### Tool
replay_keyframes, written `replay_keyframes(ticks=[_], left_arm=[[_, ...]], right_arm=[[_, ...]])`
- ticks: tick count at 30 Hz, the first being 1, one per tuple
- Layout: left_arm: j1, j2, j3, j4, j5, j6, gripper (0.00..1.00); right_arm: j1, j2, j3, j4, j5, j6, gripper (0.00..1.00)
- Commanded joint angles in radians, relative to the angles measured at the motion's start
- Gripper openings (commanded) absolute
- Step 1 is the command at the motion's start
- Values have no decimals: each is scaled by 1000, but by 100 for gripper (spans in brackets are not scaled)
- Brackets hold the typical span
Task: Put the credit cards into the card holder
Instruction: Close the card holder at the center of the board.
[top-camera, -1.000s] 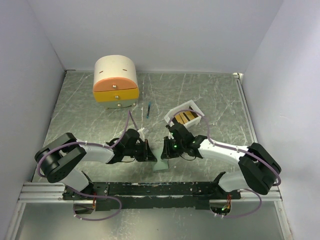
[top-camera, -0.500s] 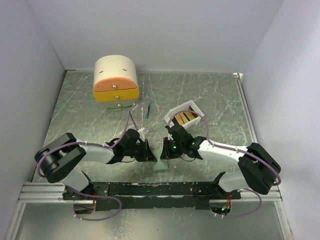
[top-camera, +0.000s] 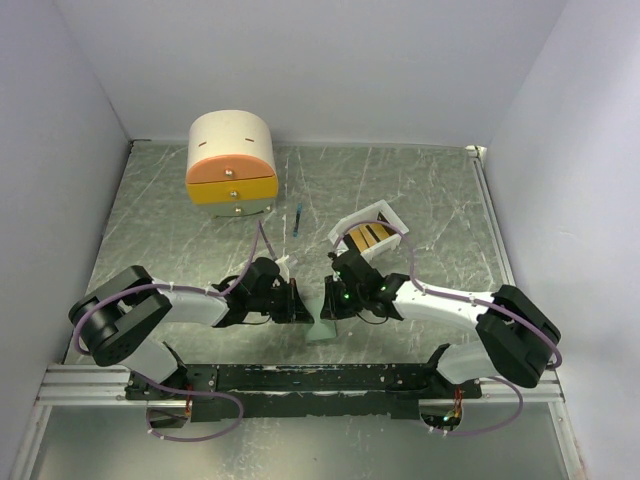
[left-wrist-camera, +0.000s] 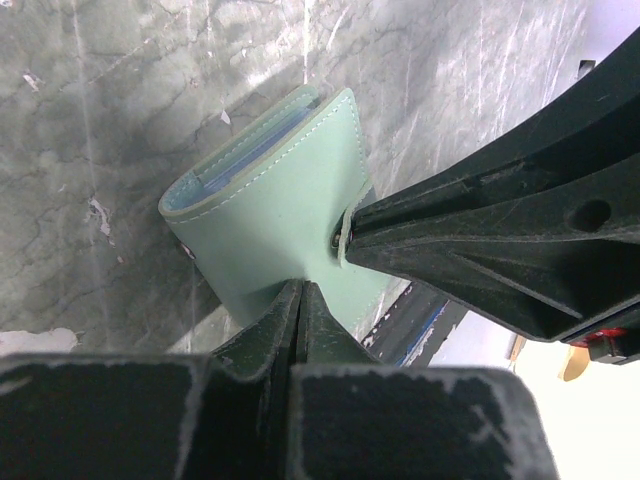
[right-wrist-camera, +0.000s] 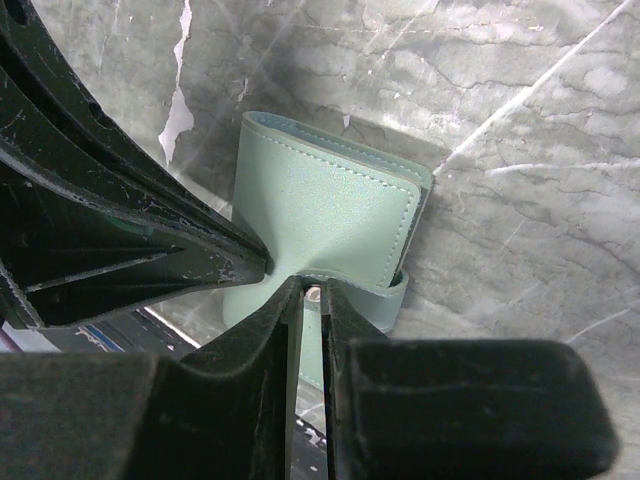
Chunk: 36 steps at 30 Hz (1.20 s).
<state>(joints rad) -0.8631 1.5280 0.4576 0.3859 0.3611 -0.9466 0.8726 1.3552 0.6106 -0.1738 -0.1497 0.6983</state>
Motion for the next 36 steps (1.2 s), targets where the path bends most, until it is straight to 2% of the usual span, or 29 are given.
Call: replay_keyframes(ticks=[1,15,23,30,33,36], left_arm=[[-12,9,11,-68,-44,32,7],[-13,5,-1,-52,-44,29,7],[-12,3,-18,-26,-42,18,7],[-14,-33,-18,-34,-43,12,7],[-13,-91,-5,-83,-83,21,12],[-13,-176,22,-162,-146,43,20]], right_arm=[[33,34,2,-25,8,7,12],[112,135,71,-185,146,-4,11],[158,222,89,-216,177,13,11],[168,225,74,-192,180,29,11],[166,182,119,-206,217,22,11],[165,125,201,-239,273,0,13]])
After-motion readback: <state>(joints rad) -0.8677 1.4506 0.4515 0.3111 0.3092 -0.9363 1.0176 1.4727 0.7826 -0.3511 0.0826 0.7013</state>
